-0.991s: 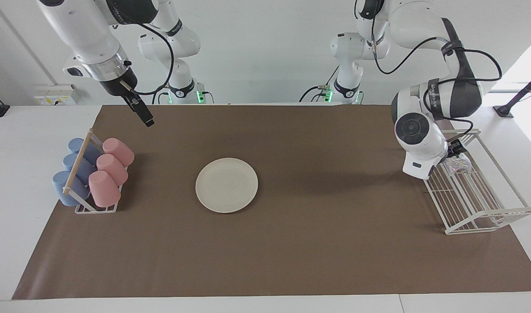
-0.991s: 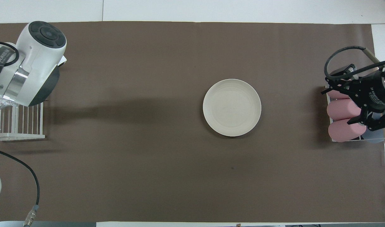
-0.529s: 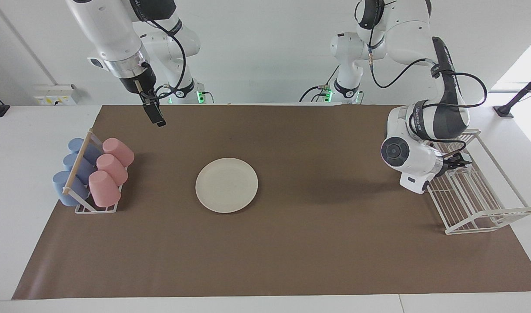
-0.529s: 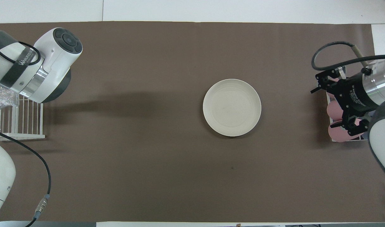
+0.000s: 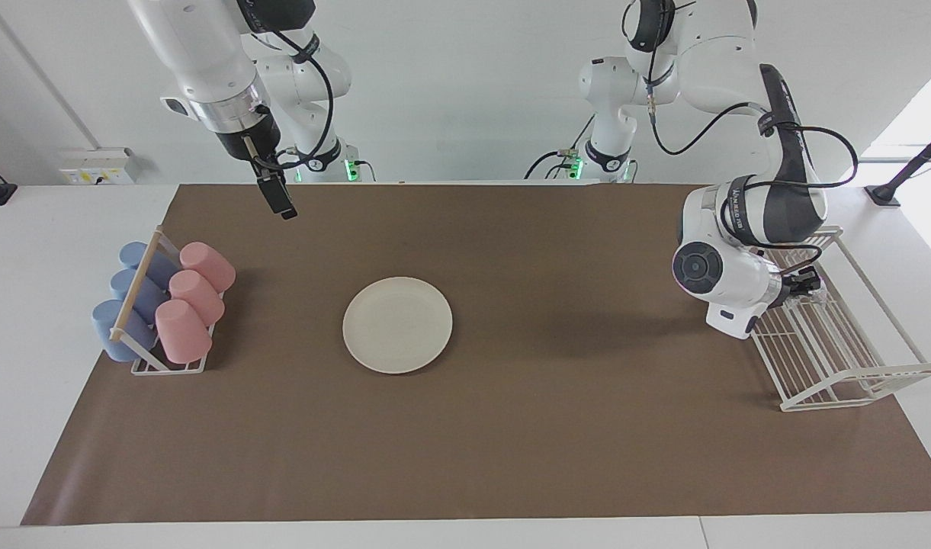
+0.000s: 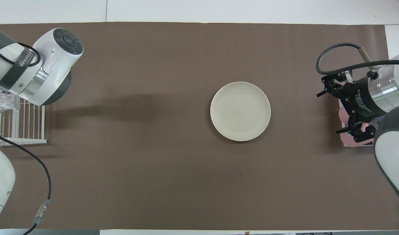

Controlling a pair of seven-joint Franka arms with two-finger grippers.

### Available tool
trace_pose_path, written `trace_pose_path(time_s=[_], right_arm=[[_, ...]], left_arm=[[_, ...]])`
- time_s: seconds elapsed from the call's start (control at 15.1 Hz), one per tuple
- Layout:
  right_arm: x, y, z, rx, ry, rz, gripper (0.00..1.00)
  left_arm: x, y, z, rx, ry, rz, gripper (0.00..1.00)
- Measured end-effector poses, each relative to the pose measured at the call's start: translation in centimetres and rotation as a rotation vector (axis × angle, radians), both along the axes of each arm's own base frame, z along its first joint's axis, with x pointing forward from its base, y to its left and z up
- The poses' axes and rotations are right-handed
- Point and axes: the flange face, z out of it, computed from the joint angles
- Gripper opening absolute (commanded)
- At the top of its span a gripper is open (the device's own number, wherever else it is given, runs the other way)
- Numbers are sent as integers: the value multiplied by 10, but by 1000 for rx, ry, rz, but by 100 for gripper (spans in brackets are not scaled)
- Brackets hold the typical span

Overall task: Wipe plate with sponge
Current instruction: 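Reach the left gripper into the wire rack toward the clear scrubber, then lift the scrubber out with the left gripper while the right gripper advances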

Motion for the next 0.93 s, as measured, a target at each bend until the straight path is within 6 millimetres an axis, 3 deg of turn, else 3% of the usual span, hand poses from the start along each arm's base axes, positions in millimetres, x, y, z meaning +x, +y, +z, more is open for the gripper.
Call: trace_pose_path(time_s=[0.53,0.73,0.93], right_arm=[[-2,9,-1,-1,1,18,100],[-2,9,-1,-1,2,17,100],[-2,9,-1,-2,2,3,100]], left_arm=[[3,-2,10,-21,-21,17,0],[1,-11,56,-188,-75,127,0],[-15,-23,102,-348,-71,235,0]])
